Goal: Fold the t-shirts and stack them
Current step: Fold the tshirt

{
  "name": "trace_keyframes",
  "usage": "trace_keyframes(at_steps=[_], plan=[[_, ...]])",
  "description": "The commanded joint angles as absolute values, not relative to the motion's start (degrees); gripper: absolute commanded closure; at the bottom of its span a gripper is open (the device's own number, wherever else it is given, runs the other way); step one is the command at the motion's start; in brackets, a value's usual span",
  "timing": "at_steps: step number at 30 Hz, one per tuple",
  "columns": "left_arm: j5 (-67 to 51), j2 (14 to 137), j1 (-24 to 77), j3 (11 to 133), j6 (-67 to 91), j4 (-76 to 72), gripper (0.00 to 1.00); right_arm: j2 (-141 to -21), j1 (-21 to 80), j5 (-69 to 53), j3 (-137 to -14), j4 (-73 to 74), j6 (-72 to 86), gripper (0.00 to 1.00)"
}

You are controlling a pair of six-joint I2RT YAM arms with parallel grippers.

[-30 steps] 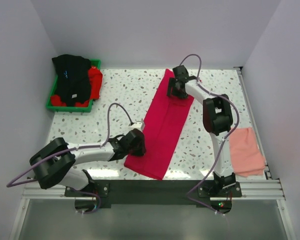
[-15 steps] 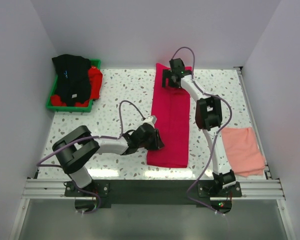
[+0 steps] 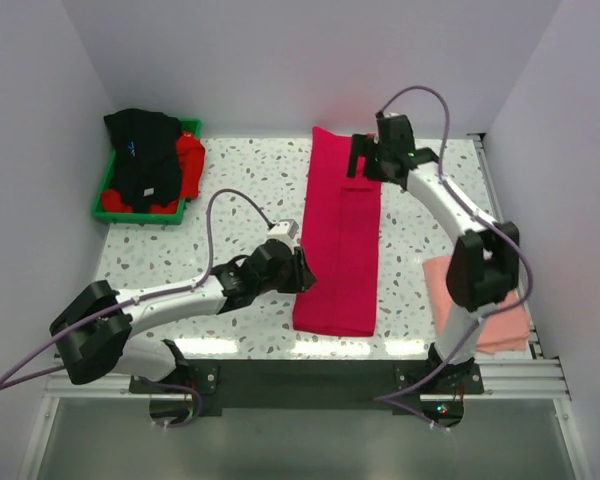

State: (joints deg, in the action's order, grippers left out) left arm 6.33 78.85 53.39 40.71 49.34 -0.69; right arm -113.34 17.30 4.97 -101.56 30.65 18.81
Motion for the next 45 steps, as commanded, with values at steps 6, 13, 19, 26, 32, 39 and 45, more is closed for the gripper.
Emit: trace_keyframes(at_steps=[6, 13, 19, 26, 32, 39, 45], plan=[[7.5, 75.3, 53.7, 34.5, 46.6, 4.8, 0.61, -83.3, 20.2, -2.7, -55.0, 18.3, 31.7, 0.18], [1.5, 78.1, 54.0, 29.8, 46.1, 1.5, 0.6, -66.9, 26.0, -4.9, -35.8, 21.8, 36.8, 0.28], [0.6, 77.9, 54.7, 27.6, 45.9, 2.9, 0.61, -57.4, 26.4, -7.8, -28.2, 28.1, 38.1, 0.28], [-1.0, 78.7, 54.8, 27.3, 46.7, 5.5, 0.67, -55.7, 26.4, -13.7, -26.8, 31.4, 38.3, 0.32], [-1.1, 77.9, 54.8, 26.8, 47.3, 8.0, 0.75, -54.5, 26.4, -17.4, -24.3, 33.5, 39.3, 0.39], [-1.8, 77.4, 54.8, 27.5, 46.8, 10.2, 0.82, -54.4, 26.4, -20.7, -21.9, 34.0, 40.5, 0.51], [-2.8, 72.3, 54.8, 30.2, 45.0, 13.8, 0.65, -54.5, 26.4, -21.4, -19.6, 33.2, 42.1, 0.69]])
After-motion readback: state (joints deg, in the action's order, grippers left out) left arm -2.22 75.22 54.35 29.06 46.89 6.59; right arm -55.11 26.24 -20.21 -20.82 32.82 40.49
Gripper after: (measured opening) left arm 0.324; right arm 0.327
